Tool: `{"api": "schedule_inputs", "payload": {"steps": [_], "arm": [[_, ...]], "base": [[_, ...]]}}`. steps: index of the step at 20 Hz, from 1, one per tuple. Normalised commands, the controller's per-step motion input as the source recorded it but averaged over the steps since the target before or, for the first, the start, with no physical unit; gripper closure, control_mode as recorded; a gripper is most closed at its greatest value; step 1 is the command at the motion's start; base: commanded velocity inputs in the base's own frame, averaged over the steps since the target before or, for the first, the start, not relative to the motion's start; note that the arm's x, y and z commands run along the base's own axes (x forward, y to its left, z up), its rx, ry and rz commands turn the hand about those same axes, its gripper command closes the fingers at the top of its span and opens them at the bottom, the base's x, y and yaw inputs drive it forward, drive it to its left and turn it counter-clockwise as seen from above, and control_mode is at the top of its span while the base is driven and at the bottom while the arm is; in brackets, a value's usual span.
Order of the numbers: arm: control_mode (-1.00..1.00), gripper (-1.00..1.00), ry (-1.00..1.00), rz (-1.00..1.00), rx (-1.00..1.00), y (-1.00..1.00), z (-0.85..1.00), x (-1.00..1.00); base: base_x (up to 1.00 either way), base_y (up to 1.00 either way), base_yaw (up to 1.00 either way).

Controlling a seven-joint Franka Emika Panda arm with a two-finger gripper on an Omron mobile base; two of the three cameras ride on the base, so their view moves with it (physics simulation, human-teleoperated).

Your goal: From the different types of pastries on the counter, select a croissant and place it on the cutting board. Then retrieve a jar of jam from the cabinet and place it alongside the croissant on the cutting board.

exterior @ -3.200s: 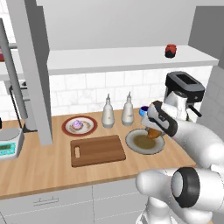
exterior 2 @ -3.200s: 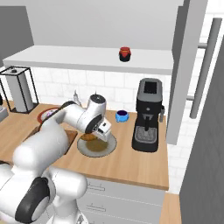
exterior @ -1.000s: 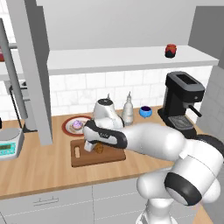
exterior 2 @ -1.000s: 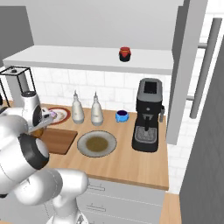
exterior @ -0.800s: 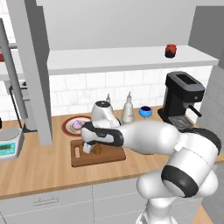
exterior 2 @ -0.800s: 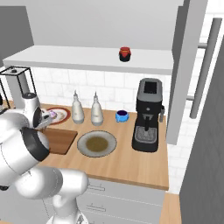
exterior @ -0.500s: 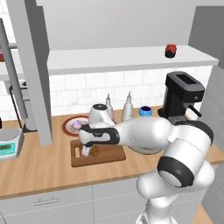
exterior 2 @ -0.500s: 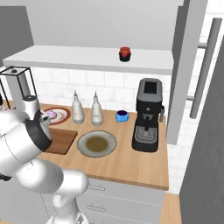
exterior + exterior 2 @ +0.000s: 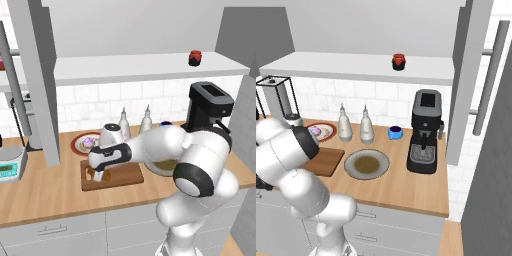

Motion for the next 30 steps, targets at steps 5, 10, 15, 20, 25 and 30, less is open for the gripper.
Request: {"api": "schedule_inputs", "payload": {"steps": [5, 10, 15, 20, 25, 30], "arm": [[-1.00, 1.00, 0.00, 0.12, 0.00, 0.18, -0.27, 0.26], [-1.00, -1.00, -0.03, 0.13, 0.00, 0.19, -0.16, 0.32], [-1.00, -1.00, -0.07, 0.11, 0.00, 0.00, 0.19, -0.09], [-1.00, -1.00, -0.03, 0.00, 0.00, 0.00, 0.28, -0.53], [-1.00, -1.00, 0.00, 0.00, 0.01, -0.22, 0.17, -0.12], [-1.00, -1.00, -0.02, -0.01, 0.04, -0.58, 0.46, -0.01]], "base": [[0.00, 0.00, 0.00], [0.00, 0.00, 0.00], [0.00, 0.00, 0.00], [0.00, 0.00, 0.00], [0.00, 0.00, 0.00], [0.00, 0.00, 0.00]]}}
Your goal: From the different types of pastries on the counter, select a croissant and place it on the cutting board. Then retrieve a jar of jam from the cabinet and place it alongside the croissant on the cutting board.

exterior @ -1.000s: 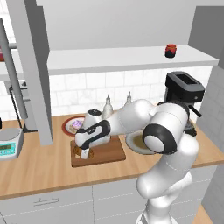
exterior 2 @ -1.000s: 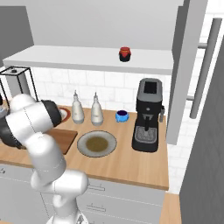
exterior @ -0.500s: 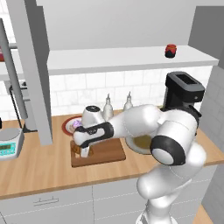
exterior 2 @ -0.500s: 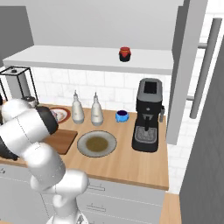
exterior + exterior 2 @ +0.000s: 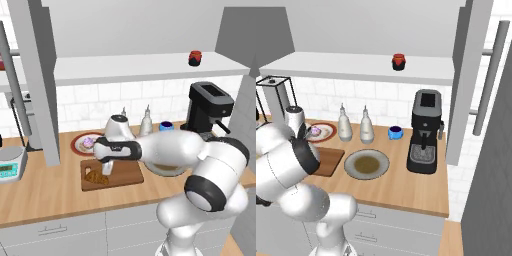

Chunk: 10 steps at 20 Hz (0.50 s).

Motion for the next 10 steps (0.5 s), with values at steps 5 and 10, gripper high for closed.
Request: {"api": "schedule_inputs", "payload": {"steps": [5, 10], "arm": [[-1.00, -1.00, -0.12, -0.06, 0.06, -0.57, 0.79, -0.52], [-1.00, -1.00, -0.38, -0.31, 0.00, -0.70, 0.73, -0.42]], "base": [[0.00, 0.00, 0.00], [0.00, 0.00, 0.00]]}}
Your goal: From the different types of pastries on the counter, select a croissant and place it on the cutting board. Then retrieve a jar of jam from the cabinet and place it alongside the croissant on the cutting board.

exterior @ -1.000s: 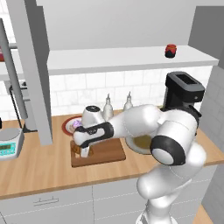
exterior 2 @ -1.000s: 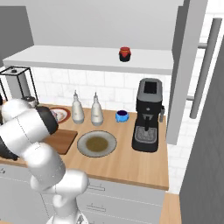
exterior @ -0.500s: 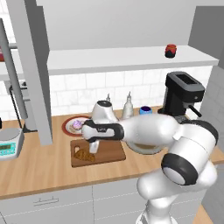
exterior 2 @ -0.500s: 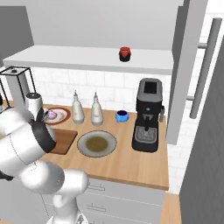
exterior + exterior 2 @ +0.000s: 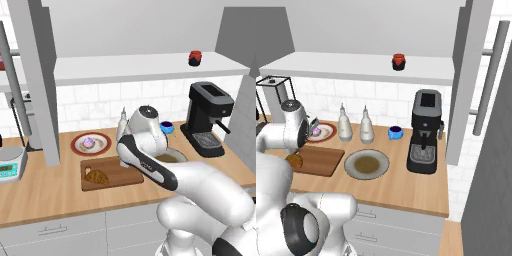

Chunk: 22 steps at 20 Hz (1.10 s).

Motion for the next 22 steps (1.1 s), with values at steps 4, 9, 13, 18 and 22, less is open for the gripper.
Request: {"api": "schedule_inputs", "payload": {"steps": [4, 9, 13, 18, 22], "arm": [[-1.00, -1.00, -0.38, -0.36, 0.00, -0.72, 0.86, -0.19], [-1.00, -1.00, -0.38, -0.26, 0.03, -0.90, 0.99, -0.38], [-1.00, -1.00, -0.28, -0.29, 0.14, -0.83, 0.86, -0.41], [-1.00, -1.00, -0.17, -0.43, 0.15, -0.60, 0.86, -0.24], [-1.00, -1.00, -0.07, -0.40, 0.21, -0.78, 0.97, -0.19]], "base": [[0.00, 0.00, 0.00], [0.00, 0.00, 0.00], [0.00, 0.00, 0.00], [0.00, 0.00, 0.00], [0.00, 0.00, 0.00]]}}
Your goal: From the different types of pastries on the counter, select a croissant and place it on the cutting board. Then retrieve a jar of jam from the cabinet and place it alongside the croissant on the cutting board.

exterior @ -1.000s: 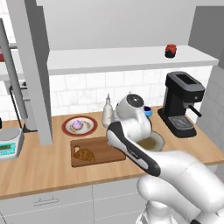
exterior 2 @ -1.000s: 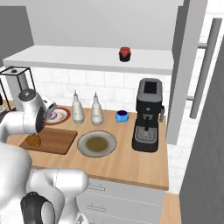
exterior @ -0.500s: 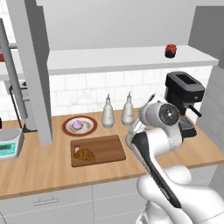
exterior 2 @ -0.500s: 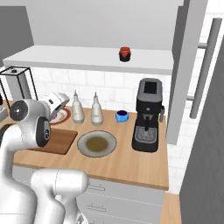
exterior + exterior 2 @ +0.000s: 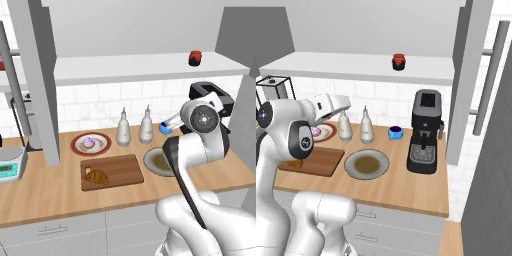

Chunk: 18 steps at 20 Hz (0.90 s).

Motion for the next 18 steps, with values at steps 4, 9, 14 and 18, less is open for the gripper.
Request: {"api": "schedule_inputs", "payload": {"steps": [4, 9, 14, 18], "arm": [[-1.00, -1.00, -0.04, -0.37, 0.26, -0.88, 0.89, -0.38], [-1.00, -1.00, -0.10, -0.20, 0.13, -0.41, 0.41, -0.46], [-1.00, -1.00, -0.22, 0.00, 0.10, -0.38, 0.48, -0.29], [-1.00, -1.00, -0.20, 0.00, 0.24, -0.76, 0.75, -0.18]], "base": [[0.00, 0.00, 0.00], [0.00, 0.00, 0.00], [0.00, 0.00, 0.00], [0.00, 0.00, 0.00]]}}
